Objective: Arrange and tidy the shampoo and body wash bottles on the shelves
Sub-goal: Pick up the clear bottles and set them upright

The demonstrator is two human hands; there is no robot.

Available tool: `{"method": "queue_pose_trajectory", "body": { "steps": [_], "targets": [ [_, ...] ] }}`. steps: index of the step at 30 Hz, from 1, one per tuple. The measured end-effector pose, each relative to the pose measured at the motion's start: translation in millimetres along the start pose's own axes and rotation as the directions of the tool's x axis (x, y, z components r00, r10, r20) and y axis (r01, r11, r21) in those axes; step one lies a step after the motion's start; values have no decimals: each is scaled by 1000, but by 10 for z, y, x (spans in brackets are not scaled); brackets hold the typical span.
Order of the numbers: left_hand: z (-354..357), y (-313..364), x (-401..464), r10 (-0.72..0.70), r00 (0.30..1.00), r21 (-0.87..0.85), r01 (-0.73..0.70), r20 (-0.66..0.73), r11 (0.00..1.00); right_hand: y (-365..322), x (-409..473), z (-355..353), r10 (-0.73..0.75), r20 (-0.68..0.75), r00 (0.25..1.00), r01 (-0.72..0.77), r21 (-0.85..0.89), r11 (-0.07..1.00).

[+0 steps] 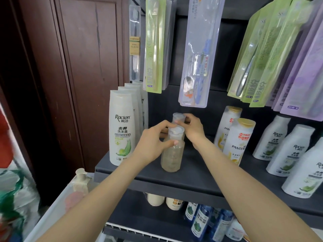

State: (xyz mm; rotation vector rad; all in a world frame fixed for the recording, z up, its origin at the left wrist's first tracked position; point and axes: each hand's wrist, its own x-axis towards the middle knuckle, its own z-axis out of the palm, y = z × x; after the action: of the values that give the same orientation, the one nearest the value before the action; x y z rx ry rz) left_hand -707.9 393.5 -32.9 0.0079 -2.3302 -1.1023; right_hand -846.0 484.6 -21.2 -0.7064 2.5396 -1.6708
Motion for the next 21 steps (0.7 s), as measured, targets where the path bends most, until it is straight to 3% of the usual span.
{"method": "queue_pose_trajectory", "body": {
  "steps": [10,16,21],
  "targets": [
    [70,3,-72,21,999,-54,-24,-49,998,103,-439,-293,-171,-113,979,155,-140,978],
    [98,31,-120,33,998,-46,-36,-57,998,6,-770,-518,-206,-138,969,169,-238,956],
    [220,90,-228,94,955,14,-94,-281,995,-73,-1009,-676,-160,-133,978,143,-130,981]
  ]
}}
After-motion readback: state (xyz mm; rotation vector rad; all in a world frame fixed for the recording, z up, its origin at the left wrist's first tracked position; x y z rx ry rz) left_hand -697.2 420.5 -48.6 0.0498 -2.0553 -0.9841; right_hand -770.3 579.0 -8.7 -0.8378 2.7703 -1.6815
